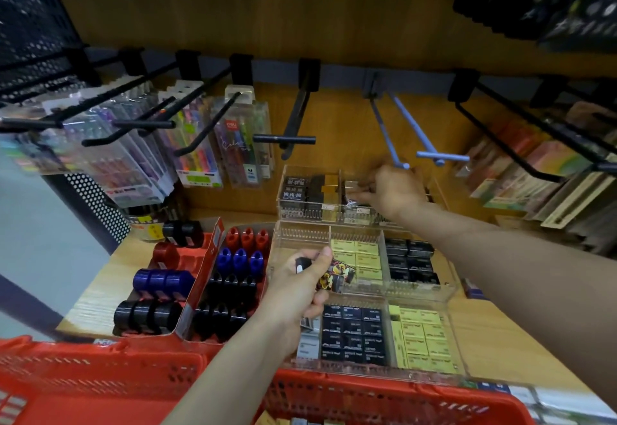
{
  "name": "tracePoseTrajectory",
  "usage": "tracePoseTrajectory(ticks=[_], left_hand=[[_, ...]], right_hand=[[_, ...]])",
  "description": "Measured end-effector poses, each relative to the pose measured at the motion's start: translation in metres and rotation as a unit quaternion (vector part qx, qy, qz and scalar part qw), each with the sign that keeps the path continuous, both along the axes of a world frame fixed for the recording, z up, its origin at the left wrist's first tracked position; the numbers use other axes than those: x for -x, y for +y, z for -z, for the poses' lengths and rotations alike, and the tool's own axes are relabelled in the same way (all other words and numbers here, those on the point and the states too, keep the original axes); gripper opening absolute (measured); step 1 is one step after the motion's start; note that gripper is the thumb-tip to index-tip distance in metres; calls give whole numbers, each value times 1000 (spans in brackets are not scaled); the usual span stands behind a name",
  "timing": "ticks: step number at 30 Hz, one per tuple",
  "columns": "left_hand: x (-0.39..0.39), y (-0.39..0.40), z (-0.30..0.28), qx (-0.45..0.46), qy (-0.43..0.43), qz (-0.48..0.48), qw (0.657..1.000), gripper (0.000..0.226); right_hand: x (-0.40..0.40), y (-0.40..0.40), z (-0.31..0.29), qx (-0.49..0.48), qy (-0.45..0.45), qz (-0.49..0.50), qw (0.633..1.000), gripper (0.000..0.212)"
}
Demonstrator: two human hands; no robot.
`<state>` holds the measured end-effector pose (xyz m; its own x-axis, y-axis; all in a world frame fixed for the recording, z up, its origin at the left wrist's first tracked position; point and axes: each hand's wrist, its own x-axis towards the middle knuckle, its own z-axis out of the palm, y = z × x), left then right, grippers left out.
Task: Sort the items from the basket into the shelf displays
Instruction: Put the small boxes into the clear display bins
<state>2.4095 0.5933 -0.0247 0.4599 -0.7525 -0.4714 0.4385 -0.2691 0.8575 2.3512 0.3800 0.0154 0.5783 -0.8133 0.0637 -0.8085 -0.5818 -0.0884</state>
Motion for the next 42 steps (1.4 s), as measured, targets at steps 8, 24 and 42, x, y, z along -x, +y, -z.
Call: tracePoseTrajectory(ticks=[8,24,42], left_hand=[[2,-5,1,4,4,-16,1000,34],[30,-33,-34,43,-57,45,996,27],[43,-76,-34,30,-113,-3,993,25]], right_hand=[[-7,-4,-6,7,34,30,999,29],[99,75,-2,-457,-437,-32,774,13],[127,44,-19,-442,-474,50,760,29]])
